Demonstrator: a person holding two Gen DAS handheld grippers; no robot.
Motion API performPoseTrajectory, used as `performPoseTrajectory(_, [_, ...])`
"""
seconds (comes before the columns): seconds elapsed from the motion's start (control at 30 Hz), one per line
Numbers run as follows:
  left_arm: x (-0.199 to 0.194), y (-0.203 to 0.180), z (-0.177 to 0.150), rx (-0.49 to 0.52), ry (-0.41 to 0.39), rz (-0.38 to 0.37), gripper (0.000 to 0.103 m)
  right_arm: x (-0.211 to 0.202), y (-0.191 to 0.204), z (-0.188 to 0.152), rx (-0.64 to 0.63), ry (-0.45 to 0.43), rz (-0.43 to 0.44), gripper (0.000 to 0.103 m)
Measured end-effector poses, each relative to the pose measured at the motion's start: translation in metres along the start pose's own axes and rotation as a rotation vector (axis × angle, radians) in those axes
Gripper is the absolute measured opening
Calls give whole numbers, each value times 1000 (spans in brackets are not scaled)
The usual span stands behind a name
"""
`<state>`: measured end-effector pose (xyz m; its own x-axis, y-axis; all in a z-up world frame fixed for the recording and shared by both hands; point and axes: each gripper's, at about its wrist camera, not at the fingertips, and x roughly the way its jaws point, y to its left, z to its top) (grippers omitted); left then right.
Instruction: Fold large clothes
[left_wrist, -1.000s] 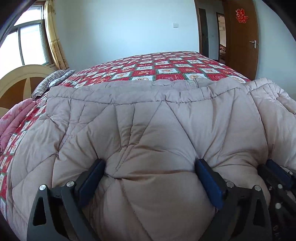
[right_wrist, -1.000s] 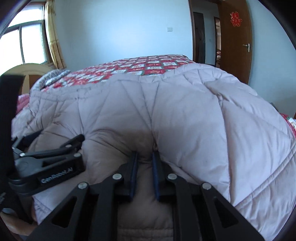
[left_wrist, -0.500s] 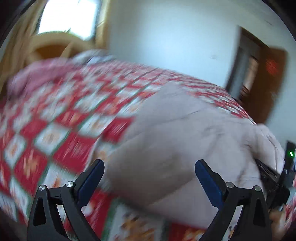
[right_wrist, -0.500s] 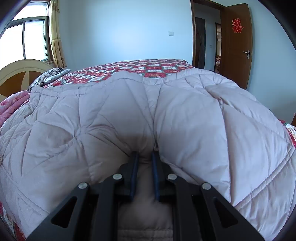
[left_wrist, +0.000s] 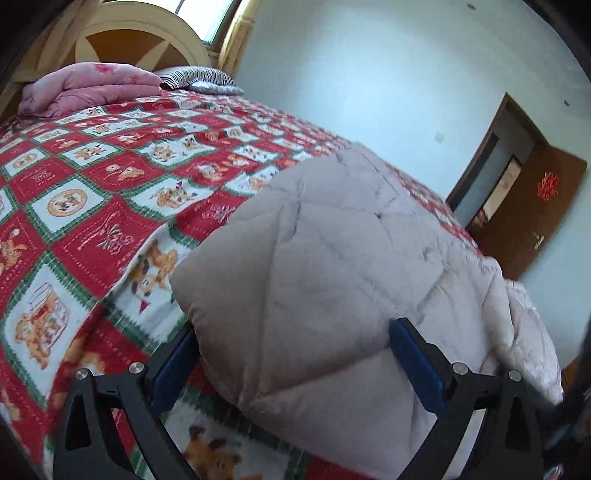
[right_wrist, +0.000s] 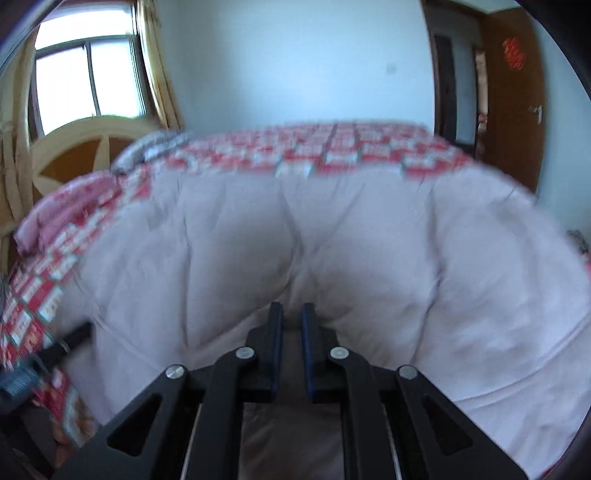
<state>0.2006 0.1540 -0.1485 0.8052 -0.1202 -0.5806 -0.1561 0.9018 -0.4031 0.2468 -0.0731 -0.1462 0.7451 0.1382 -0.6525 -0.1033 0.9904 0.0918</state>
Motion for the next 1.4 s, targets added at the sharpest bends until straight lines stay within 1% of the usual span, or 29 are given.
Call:
performPoseTrajectory(0.1, [4, 9, 2, -49, -11, -45, 101, 8, -7, -1, 37, 16, 29, 9])
performPoseTrajectory(0.2, [11, 12, 5, -90, -16, -50, 102, 10, -12, -2, 67, 24, 65, 9])
performPoseTrajectory(0.3, [19, 11, 9, -111, -15, -54, 102, 11, -16, -3, 76, 23, 76, 9])
performPoseTrajectory(0.37, [26, 11, 14, -126, 6, -90, 100, 10, -17, -4, 78, 27, 78, 9])
performPoseTrajectory(0.4, [28, 11, 19, -144, 13, -125, 95, 10, -19, -4, 77, 31, 77, 9])
performPoseTrajectory(0.43, [28, 11, 21, -157, 12, -143, 74, 11, -17, -4, 75, 37, 74, 9])
performPoseTrajectory(0.47, [28, 11, 25, -163, 14, -166, 57, 10, -13, -6, 74, 41, 71, 9])
performPoseTrajectory(0.5, [26, 8, 30, -143, 17, -204, 51, 10, -12, -5, 75, 48, 68, 9])
performPoseTrajectory(0.53, [23, 4, 33, -123, 14, -221, 41, 10, -13, -4, 87, 55, 70, 9])
performPoseTrajectory(0.57, [16, -2, 37, -90, 7, -240, 36, 10, -14, -4, 112, 63, 78, 9])
performPoseTrajectory(0.63, [-1, -14, 43, -42, -21, -286, 31, 10, -20, -4, 189, 82, 113, 9])
performPoseTrajectory(0.67, [-15, -23, 47, -12, -45, -322, 30, 10, -24, -4, 228, 93, 140, 9])
performPoseTrajectory(0.7, [-25, -28, 50, 12, -62, -345, 29, 11, -27, -5, 267, 104, 174, 9])
performPoseTrajectory(0.77, [-46, -44, 57, 85, -91, -380, 28, 13, -32, -7, 380, 143, 279, 9])
performPoseTrajectory(0.8, [-53, -51, 60, 123, -102, -385, 27, 14, -31, -8, 403, 158, 298, 9])
performPoseTrajectory(0.87, [-74, -69, 64, 234, -142, -389, 25, 13, -12, -9, 403, 183, 322, 9])
performPoseTrajectory(0.9, [-85, -76, 66, 282, -161, -399, 24, 14, -1, -9, 403, 194, 351, 9])
performPoseTrajectory(0.93, [-96, -83, 68, 327, -179, -411, 23, 16, 12, -10, 406, 213, 400, 9])
performPoseTrajectory(0.97, [-110, -93, 69, 395, -203, -412, 23, 18, 30, -12, 403, 232, 454, 9])
performPoseTrajectory(1.0, [-116, -98, 70, 440, -215, -401, 23, 20, 51, -13, 385, 252, 518, 9])
performPoseTrajectory(1.07, [-126, -112, 66, 550, -227, -355, 23, 23, 83, -14, 359, 280, 630, 7])
performPoseTrajectory(1.1, [-126, -113, 65, 578, -227, -340, 23, 23, 95, -14, 351, 290, 670, 7])
performPoseTrajectory(1.13, [-125, -114, 65, 596, -224, -328, 23, 21, 101, -13, 340, 292, 680, 7])
performPoseTrajectory(1.17, [-125, -115, 64, 613, -219, -320, 23, 17, 100, -12, 332, 284, 670, 7])
performPoseTrajectory(1.2, [-125, -115, 64, 622, -213, -327, 23, 12, 95, -12, 337, 272, 667, 7])
performPoseTrajectory(1.27, [-130, -122, 56, 657, -215, -357, 23, -4, 72, -10, 365, 228, 679, 7])
performPoseTrajectory(1.3, [-130, -127, 52, 677, -220, -361, 23, -17, 55, -9, 373, 197, 666, 7])
performPoseTrajectory(1.37, [-128, -143, 36, 739, -224, -368, 23, -46, 17, -9, 371, 125, 605, 8])
performPoseTrajectory(1.4, [-124, -151, 27, 765, -220, -376, 23, -56, 1, -10, 379, 106, 582, 9])
